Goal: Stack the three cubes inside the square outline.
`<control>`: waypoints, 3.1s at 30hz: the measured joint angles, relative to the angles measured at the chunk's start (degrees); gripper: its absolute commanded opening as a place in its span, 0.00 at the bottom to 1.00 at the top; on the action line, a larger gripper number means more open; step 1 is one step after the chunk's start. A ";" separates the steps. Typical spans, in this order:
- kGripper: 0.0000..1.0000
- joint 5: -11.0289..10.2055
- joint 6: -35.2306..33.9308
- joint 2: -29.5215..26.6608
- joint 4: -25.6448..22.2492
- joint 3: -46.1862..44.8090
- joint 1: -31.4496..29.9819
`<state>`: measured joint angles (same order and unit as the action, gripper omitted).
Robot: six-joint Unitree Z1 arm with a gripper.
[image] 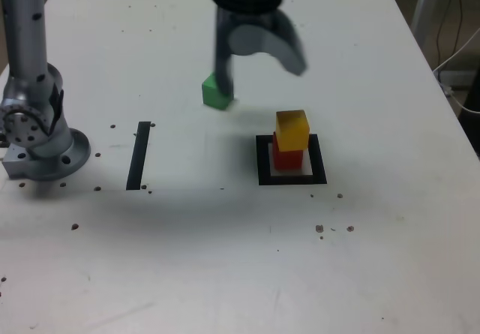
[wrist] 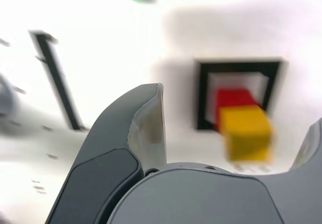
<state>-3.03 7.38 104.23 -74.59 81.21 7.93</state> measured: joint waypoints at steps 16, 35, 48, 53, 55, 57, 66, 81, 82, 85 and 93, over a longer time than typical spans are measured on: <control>1.00 -12.56 22.71 -1.14 8.79 -14.20 9.42; 0.62 -12.81 26.63 5.11 17.74 -15.77 11.48; 0.12 -12.80 27.48 5.27 17.43 -14.72 11.43; 0.06 -12.80 28.31 5.54 16.67 -14.47 10.95; 0.04 -12.80 28.59 6.15 16.34 -14.23 10.64; 0.03 -12.80 28.72 6.67 16.16 -14.03 10.40; 0.01 -12.73 28.98 6.63 15.63 -12.85 9.72; 0.01 -8.89 12.58 0.91 -5.70 6.48 -2.32; 0.01 -8.29 10.76 0.91 -7.31 8.13 -3.21; 0.01 -6.29 5.20 1.69 -12.65 13.50 -5.65; 0.01 -1.99 -8.08 5.97 -15.18 24.37 -11.22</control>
<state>-5.02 -0.69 110.20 -89.77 105.58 -3.29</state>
